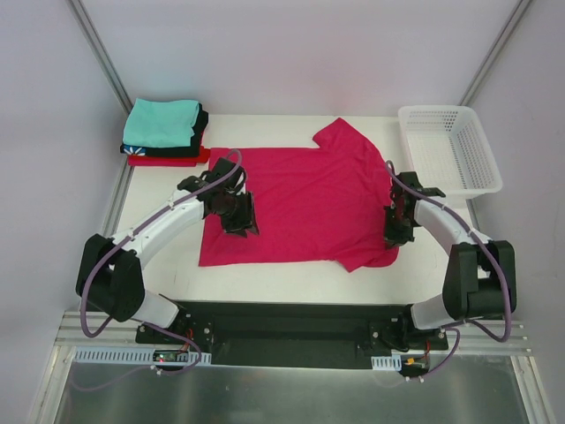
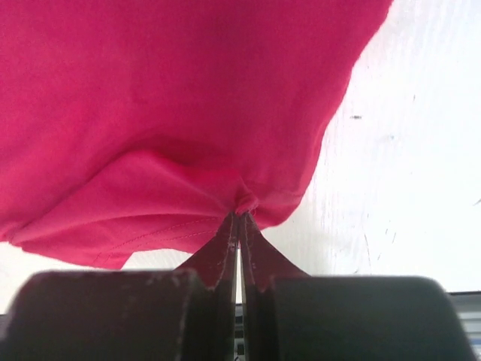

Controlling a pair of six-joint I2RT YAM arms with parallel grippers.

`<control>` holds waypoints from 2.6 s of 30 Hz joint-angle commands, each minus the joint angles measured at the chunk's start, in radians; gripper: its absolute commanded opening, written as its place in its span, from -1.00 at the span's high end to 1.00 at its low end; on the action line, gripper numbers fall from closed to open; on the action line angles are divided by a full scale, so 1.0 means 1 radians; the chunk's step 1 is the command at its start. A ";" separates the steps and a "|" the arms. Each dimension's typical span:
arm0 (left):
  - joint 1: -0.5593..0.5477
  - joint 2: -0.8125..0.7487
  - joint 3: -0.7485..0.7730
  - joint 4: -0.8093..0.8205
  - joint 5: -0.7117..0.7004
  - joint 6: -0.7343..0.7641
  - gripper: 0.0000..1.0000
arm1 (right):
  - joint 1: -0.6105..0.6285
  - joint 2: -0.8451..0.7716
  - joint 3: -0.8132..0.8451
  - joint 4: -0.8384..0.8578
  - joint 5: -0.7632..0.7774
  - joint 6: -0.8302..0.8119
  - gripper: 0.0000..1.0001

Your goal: Fold and stack the t-shirts

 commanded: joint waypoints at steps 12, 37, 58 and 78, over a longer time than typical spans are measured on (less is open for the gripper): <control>-0.004 -0.064 -0.046 0.010 0.002 -0.011 0.19 | 0.125 -0.104 -0.029 -0.180 0.001 0.064 0.98; -0.004 -0.083 -0.083 0.067 0.040 -0.011 0.19 | 0.444 -0.217 -0.024 -0.470 0.041 0.197 0.98; -0.004 -0.118 -0.146 0.087 0.034 -0.017 0.19 | 0.702 -0.133 -0.021 -0.415 0.073 0.369 -0.45; 0.014 -0.067 -0.137 0.211 -0.075 -0.034 0.18 | 0.345 0.045 0.263 0.007 0.111 0.181 -0.51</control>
